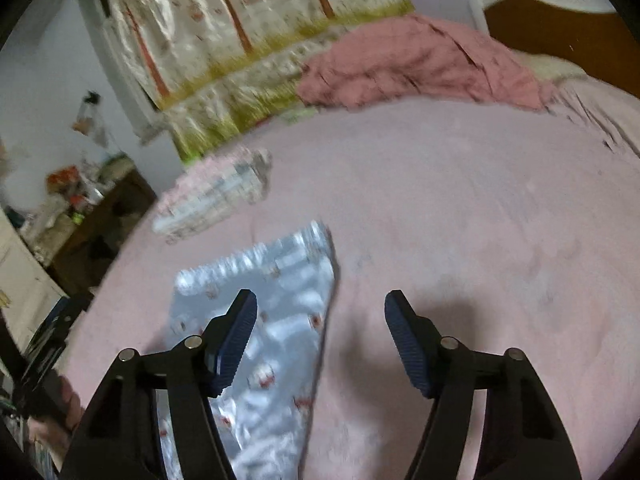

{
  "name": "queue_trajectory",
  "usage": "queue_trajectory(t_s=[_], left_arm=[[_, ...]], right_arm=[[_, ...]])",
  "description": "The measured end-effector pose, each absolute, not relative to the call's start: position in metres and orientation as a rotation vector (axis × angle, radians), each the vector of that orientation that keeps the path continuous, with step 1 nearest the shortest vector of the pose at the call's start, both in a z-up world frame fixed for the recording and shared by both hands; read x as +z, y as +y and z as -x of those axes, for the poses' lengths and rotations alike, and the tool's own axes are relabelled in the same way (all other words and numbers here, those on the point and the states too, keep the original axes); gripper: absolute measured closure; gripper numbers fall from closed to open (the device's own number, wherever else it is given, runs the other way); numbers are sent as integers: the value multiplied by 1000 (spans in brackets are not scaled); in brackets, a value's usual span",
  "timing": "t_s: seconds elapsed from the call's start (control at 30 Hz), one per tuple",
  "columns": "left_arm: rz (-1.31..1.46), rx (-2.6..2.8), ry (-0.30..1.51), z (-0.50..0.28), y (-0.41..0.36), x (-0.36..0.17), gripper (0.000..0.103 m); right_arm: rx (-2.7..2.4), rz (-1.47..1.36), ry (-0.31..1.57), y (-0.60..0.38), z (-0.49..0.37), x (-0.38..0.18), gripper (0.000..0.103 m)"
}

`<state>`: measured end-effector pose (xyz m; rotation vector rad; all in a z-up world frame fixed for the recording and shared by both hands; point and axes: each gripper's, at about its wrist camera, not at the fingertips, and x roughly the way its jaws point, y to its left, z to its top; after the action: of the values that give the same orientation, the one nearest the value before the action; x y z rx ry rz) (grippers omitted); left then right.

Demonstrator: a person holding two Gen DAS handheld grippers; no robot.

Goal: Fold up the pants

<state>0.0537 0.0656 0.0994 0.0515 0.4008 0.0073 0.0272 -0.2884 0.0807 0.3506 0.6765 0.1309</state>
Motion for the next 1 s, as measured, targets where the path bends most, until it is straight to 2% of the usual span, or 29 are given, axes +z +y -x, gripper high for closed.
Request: queue_trajectory(t_s=[0.1, 0.23, 0.37, 0.6, 0.73, 0.83, 1.0], left_arm=[[-39, -2, 413, -70, 78, 101, 19], [-27, 16, 473, -98, 93, 92, 24], [33, 22, 541, -131, 109, 73, 27], [105, 12, 668, -178, 130, 31, 41], [90, -13, 711, -198, 130, 5, 41], [63, -31, 735, -209, 129, -12, 41], [165, -141, 824, -228, 137, -34, 41]], right_arm=[[147, -330, 583, -292, -40, 93, 34], [139, -180, 650, -283, -79, 98, 34], [207, -207, 704, -285, -111, 89, 34], [244, -161, 774, -261, -175, 55, 34], [253, -211, 836, -255, -218, 26, 43], [248, -231, 889, -253, -243, 2, 44], [296, -292, 956, -255, -266, -32, 44]])
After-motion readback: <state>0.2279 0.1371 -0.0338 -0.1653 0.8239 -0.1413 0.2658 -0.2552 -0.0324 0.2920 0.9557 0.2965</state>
